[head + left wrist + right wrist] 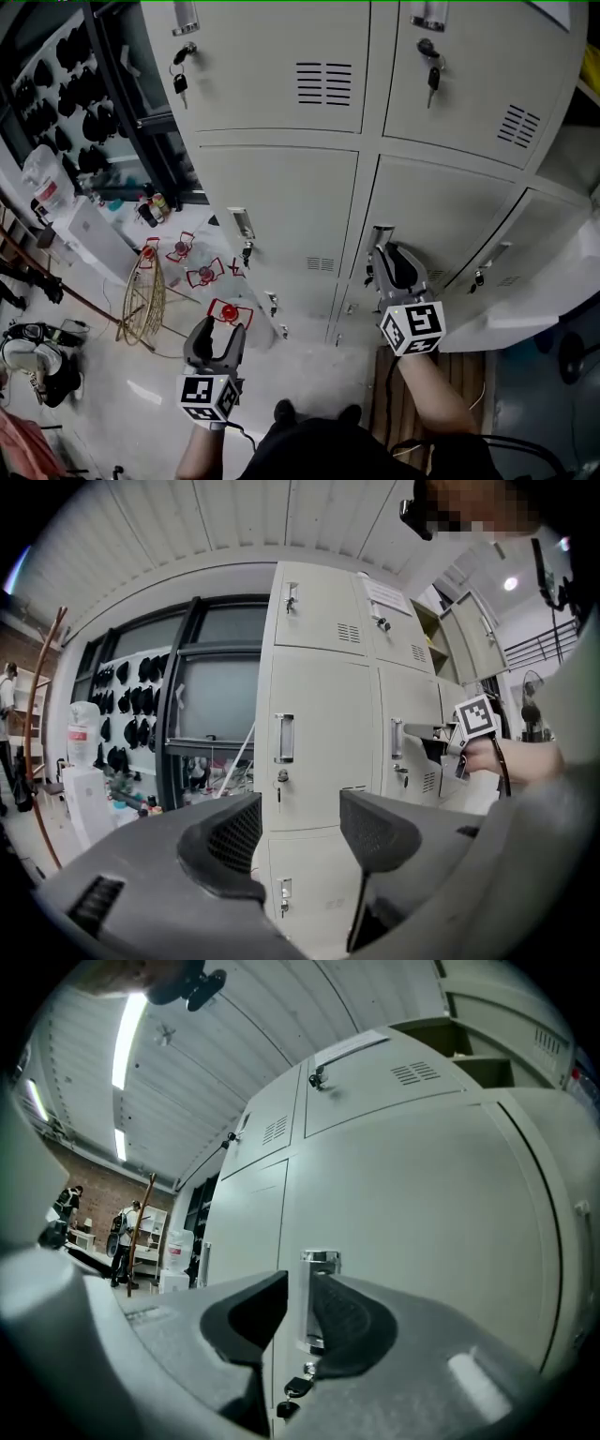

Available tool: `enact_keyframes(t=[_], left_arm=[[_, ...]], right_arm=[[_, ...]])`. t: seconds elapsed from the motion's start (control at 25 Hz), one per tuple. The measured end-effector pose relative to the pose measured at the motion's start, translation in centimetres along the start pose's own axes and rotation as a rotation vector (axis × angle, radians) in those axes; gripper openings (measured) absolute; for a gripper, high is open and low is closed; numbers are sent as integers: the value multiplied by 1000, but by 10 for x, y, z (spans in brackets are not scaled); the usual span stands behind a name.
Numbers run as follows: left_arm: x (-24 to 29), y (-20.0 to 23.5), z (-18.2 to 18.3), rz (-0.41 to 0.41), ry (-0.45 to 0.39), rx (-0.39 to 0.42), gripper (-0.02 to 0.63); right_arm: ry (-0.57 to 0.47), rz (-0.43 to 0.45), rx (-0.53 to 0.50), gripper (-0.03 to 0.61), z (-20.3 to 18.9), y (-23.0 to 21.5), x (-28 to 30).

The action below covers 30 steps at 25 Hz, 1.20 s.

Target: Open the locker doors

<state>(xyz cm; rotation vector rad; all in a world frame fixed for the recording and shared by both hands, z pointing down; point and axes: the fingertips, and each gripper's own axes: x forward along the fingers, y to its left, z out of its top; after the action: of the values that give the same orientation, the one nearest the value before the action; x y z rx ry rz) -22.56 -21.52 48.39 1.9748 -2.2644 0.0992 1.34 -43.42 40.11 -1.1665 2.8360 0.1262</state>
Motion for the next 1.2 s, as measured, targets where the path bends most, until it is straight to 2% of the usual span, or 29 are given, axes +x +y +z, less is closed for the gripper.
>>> enact_keyframes(t=[0.08, 0.16, 0.4, 0.64, 0.92, 1.2], left_arm=[[6, 3, 0, -27, 0, -5, 256], [13, 4, 0, -57, 0, -7, 256], [34, -1, 10, -155, -30, -5, 256], [54, -21, 50, -257, -92, -7, 256], [64, -44, 91, -326, -192, 28, 256], [64, -50, 94, -345, -230, 66, 256]], right_arm=[[-5, -18, -4, 46, 3, 2, -6], [-13, -39, -7, 28, 6, 4, -13], [-28, -88, -33, 14, 17, 16, -32], [-56, -132, -66, 14, 31, 30, -44], [-88, -162, -89, 14, 49, 34, -56], [-97, -167, -94, 14, 53, 34, -60]])
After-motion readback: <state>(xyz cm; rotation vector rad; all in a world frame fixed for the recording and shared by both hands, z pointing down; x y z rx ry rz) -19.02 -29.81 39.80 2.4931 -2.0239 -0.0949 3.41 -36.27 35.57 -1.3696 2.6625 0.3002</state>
